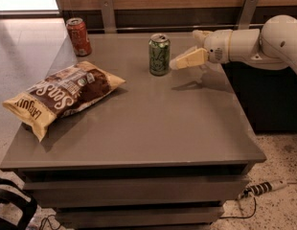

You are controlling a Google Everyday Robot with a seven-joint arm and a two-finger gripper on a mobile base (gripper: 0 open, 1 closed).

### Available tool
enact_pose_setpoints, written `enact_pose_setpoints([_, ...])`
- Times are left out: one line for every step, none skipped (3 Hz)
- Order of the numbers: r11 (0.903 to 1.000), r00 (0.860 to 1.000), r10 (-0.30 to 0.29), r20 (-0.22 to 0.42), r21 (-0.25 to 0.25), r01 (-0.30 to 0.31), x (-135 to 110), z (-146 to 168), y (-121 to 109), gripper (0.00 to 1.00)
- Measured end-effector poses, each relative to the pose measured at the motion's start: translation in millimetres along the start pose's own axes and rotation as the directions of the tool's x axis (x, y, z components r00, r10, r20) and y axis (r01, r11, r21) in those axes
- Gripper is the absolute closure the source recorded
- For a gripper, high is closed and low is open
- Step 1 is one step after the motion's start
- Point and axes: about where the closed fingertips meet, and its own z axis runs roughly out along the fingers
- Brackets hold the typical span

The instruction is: Pick green can

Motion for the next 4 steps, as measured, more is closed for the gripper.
enact_pose_setpoints([0.9992,0.999,-0.021,0.043,-0.032,0.022,-6.7,23.2,3.1,0.0])
enact_pose_setpoints([0.9972,0.996,-0.033,0.087,-0.063,0.039,-15.4,39.2,6.1,0.0])
enact_pose_setpoints([0.9954,0.992,-0.026,0.123,-0.088,0.037,-17.3,52.5,8.4,0.09])
enact_pose_setpoints([0.9924,0.989,-0.012,0.146,-0.12,0.03,-14.0,64.6,13.2,0.25])
